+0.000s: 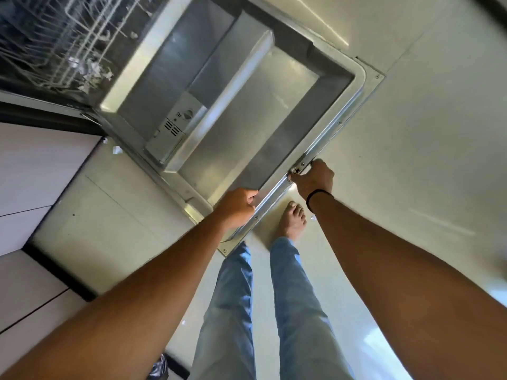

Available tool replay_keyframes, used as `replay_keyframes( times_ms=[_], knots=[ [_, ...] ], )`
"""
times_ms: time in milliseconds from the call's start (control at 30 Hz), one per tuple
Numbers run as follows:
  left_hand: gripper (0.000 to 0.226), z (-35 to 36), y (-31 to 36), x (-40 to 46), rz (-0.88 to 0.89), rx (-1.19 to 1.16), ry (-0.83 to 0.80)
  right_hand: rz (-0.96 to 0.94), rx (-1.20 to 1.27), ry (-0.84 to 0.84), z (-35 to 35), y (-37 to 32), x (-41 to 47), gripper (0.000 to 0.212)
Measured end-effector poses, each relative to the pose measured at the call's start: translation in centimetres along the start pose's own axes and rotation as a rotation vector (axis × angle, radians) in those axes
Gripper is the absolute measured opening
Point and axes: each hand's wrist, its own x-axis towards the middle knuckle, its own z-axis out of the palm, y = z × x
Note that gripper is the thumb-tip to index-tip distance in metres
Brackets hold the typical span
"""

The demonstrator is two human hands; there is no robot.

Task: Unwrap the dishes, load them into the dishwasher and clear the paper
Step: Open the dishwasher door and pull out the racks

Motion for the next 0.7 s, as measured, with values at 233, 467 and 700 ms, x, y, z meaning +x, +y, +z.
replay_keyframes(
  times_ms=[233, 467, 700],
  knots=[
    [0.064, 2.3, -0.7, 2.2, -0.023, 0.018, -0.045, -0.489, -0.585, 0.215, 2.6, 1.0, 1.4, 0.102],
    [0.069, 4.1, -0.9, 3.5, -0.052, 0.122, -0.112, -0.471, -0.806, 0.021, 3.3, 1.9, 1.0, 0.089],
    [0.072, 5.4, -0.8, 6.1, -0.126, 0.117, -0.18, -0.364, -0.919, -0.207, 2.5, 1.9, 4.2, 0.086]
  ],
)
